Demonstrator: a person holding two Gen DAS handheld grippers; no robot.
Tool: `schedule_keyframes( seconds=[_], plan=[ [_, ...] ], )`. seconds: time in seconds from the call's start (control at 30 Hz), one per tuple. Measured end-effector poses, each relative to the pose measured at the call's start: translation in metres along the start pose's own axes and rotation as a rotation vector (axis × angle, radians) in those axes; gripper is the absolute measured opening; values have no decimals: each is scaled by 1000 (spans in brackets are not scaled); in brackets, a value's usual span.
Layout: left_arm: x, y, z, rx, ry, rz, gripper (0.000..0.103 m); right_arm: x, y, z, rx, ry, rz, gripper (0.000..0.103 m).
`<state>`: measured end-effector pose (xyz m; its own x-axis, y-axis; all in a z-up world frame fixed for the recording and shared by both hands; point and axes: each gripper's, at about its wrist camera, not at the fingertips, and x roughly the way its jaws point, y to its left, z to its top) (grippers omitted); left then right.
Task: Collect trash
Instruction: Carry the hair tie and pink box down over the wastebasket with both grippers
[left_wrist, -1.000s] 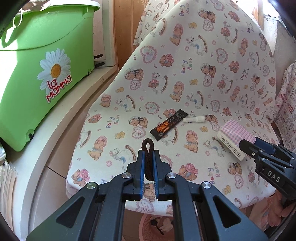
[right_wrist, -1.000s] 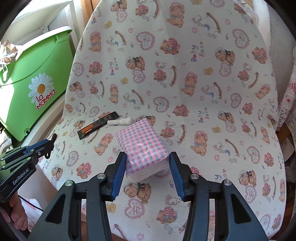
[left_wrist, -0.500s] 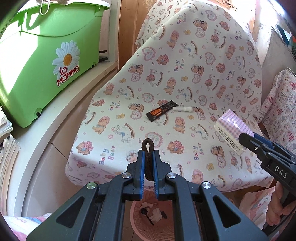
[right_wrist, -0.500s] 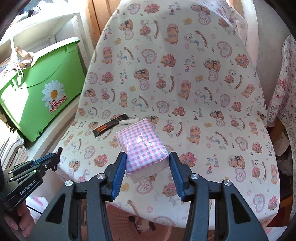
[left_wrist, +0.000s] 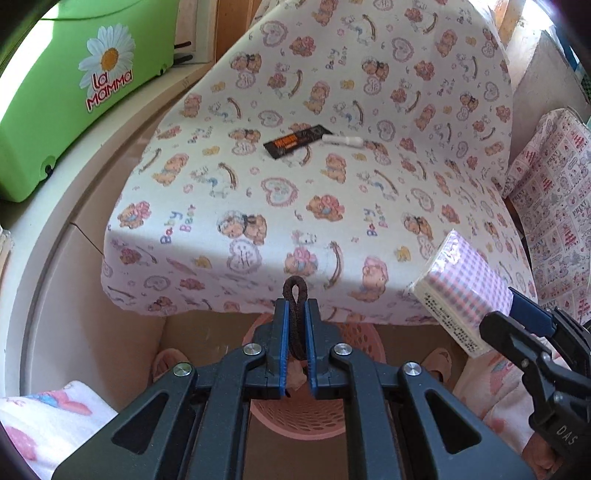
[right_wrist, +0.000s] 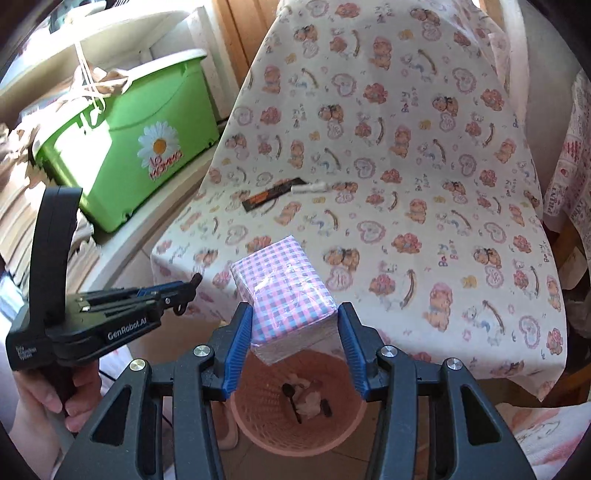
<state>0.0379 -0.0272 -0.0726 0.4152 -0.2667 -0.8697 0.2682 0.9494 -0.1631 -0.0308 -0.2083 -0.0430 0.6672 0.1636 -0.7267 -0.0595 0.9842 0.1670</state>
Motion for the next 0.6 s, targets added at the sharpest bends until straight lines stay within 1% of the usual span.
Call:
schedule_keyframes(
  seconds=[0.13, 0.27, 0.37, 0.5, 0.6],
  plan=[
    [14, 0, -4, 2, 57, 20, 8, 11, 0, -17, 15, 68, 25, 50],
    [29, 4, -8, -25, 113, 21, 8, 29, -2, -27, 21, 132, 24, 49],
    [46, 7, -12, -37, 147, 29, 8, 49, -8, -37, 42, 193, 14, 49],
    [65, 10, -17, -53, 211, 29, 8, 72, -13, -51, 73, 275, 28, 48],
    [81, 12, -23, -54, 265, 54, 8, 90, -14, -63, 83, 330, 27, 47]
  ],
)
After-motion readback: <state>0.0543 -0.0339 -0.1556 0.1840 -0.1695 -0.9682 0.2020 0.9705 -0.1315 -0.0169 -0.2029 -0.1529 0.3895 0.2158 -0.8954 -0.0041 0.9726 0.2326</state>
